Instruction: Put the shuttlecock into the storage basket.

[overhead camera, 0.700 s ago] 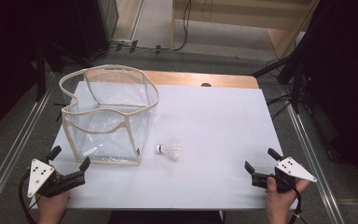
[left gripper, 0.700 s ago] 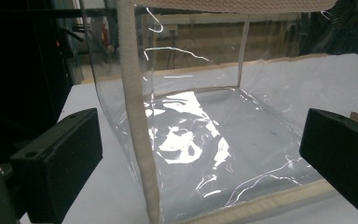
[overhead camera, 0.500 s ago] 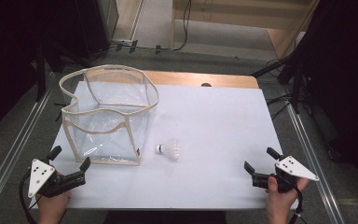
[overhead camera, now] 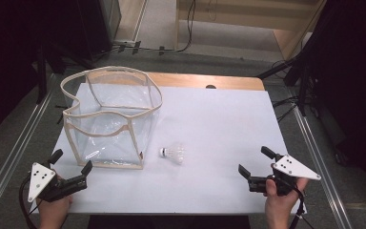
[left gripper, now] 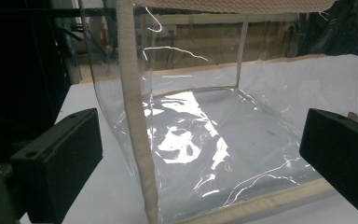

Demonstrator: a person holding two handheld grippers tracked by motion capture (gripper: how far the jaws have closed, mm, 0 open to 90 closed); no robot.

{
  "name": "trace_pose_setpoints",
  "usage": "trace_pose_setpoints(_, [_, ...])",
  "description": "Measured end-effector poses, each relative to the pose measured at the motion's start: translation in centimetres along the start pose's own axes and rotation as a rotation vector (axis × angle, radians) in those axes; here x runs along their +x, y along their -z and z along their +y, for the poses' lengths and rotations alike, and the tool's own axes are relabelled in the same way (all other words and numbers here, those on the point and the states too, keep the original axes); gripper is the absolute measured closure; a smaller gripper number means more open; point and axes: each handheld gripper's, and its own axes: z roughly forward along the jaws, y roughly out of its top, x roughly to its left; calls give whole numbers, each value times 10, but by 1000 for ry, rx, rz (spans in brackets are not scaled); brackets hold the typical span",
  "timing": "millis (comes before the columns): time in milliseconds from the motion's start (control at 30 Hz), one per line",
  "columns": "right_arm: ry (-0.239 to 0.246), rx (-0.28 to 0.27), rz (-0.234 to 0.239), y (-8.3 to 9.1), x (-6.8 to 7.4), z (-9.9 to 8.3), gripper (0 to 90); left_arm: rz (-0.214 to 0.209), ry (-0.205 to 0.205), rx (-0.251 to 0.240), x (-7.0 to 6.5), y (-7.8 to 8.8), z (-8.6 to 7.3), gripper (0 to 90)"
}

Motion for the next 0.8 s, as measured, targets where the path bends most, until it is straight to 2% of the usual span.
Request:
trace_pose_setpoints(133, [-6,24,21,-5,9,11,0,-1,4,-2,0,0,0,0])
trace_pose_setpoints(433, [69,55,100,-23,28,29,0,-3,-3,-3,0,1,0,0])
trace_pose_setpoints(733, [98,74,110,-39,39,47,0,-8,-8,-2,-1,1,-1,0])
trace_pose_setpoints(800, [100,72,90,-42,41,50,103,-9,-7,-2,-1,1,-1,0])
